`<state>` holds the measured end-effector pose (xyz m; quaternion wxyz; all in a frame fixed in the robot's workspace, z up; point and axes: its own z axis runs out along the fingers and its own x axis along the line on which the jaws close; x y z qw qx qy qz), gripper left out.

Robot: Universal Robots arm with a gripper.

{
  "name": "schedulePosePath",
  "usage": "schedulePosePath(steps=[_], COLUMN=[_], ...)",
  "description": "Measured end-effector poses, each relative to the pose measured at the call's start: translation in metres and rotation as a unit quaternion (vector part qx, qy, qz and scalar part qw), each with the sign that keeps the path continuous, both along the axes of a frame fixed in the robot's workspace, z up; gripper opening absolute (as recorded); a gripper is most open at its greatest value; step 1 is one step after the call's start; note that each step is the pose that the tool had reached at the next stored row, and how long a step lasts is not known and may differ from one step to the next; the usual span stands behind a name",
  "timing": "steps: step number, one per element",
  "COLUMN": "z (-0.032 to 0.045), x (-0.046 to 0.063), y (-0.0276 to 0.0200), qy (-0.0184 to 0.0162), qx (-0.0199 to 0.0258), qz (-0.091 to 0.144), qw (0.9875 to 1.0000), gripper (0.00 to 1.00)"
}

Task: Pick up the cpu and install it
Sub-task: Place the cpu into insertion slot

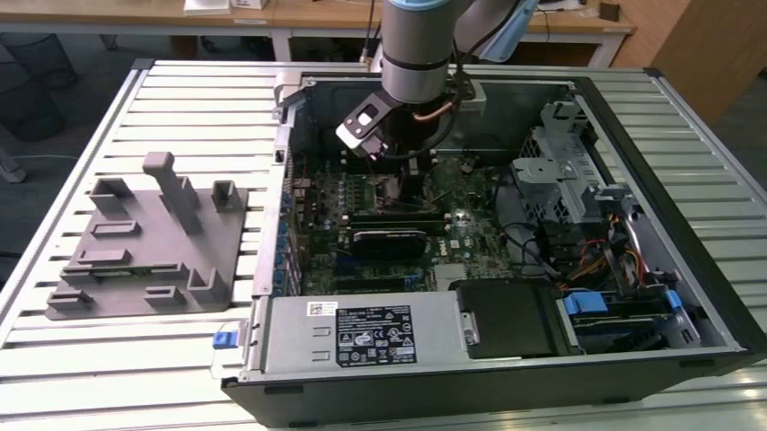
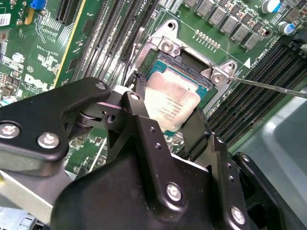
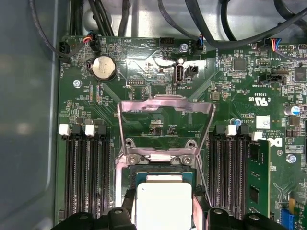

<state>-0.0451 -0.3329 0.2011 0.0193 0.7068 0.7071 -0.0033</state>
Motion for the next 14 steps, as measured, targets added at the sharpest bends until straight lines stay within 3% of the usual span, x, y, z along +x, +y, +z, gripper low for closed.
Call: schedulePosePath(steps=[14], z=[-0.0025], x=[0.0], y=[0.0018], qy=[0.0009], qx=[0.0], qz=[-0.003], qw=[1.0], gripper=[0.54])
